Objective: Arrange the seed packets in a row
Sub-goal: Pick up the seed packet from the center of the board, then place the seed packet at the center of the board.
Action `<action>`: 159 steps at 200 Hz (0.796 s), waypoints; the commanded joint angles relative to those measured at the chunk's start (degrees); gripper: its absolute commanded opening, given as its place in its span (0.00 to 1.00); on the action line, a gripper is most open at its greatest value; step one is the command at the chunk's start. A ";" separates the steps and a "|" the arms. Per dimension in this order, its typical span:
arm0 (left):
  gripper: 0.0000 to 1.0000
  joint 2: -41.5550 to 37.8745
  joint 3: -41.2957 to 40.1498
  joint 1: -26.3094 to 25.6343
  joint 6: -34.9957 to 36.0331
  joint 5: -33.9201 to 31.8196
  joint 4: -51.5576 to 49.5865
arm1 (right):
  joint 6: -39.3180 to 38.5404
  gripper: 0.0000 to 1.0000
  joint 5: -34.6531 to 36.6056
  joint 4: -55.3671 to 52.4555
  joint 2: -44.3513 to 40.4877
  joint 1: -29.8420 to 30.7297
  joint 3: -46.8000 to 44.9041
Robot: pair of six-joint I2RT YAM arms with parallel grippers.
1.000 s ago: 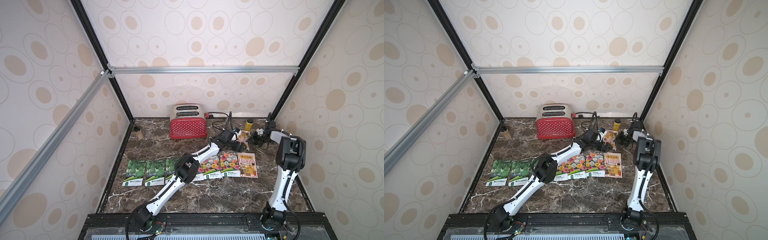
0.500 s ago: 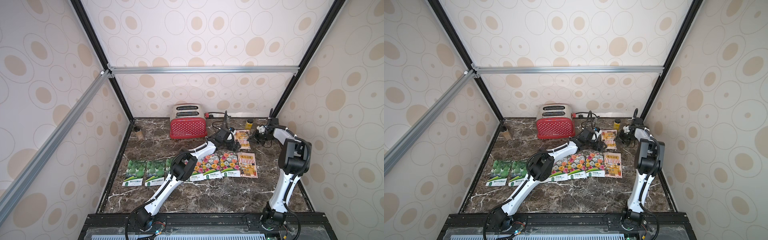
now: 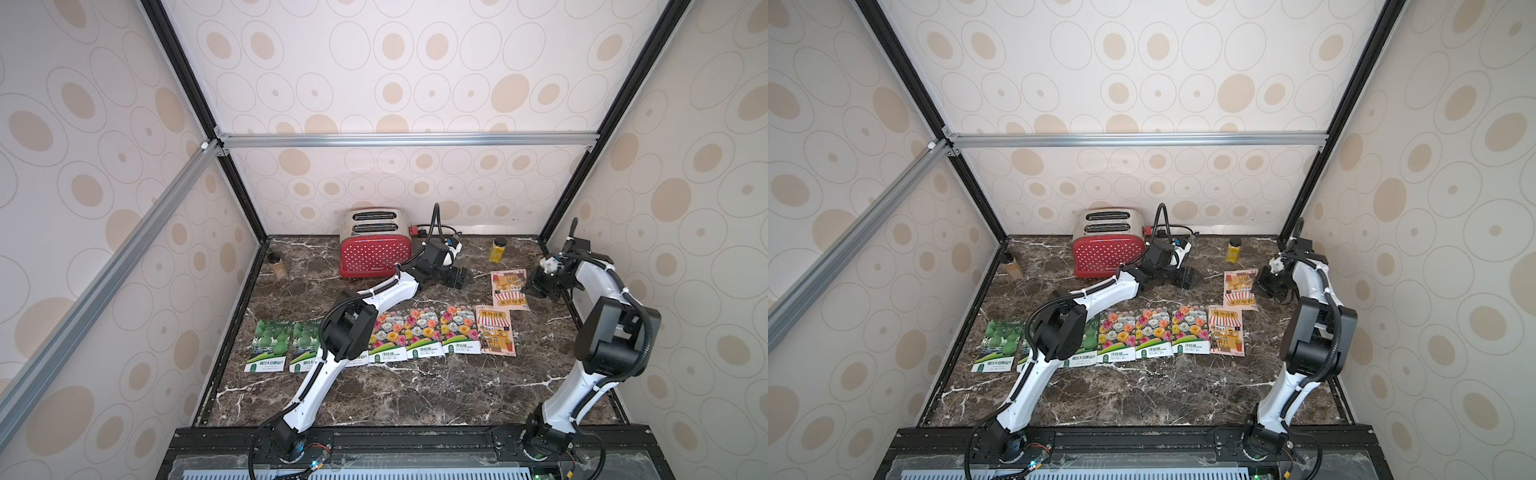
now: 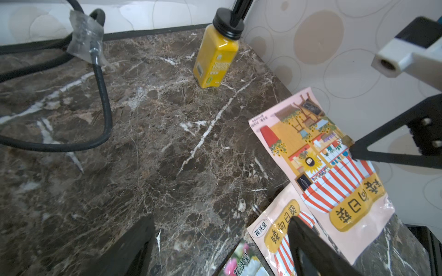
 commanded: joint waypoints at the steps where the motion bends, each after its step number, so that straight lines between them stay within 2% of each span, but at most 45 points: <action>1: 0.88 -6.51 -2.42 0.15 3.08 0.16 1.56 | -4.32 0.00 3.13 -5.45 -4.09 -3.90 -4.09; 26: 0.88 -11.42 -7.53 1.15 4.43 0.78 2.17 | -4.99 0.00 9.34 -5.69 -7.13 -6.76 -7.74; 42: 0.88 -13.58 -10.30 2.14 4.57 1.79 2.55 | -5.98 0.00 10.55 -6.60 -7.78 -8.31 -8.63; 85: 0.87 -19.34 -18.55 4.88 1.93 3.05 8.77 | -6.50 0.00 16.76 -8.54 -7.11 -8.60 -9.51; 138: 0.87 -21.67 -21.23 5.79 4.07 2.07 7.79 | -6.21 0.00 19.05 -6.65 -3.56 -7.96 -11.07; 159: 0.87 -22.32 -21.55 5.85 4.43 2.03 7.15 | -6.03 0.00 23.68 -6.72 -0.46 -5.42 -10.39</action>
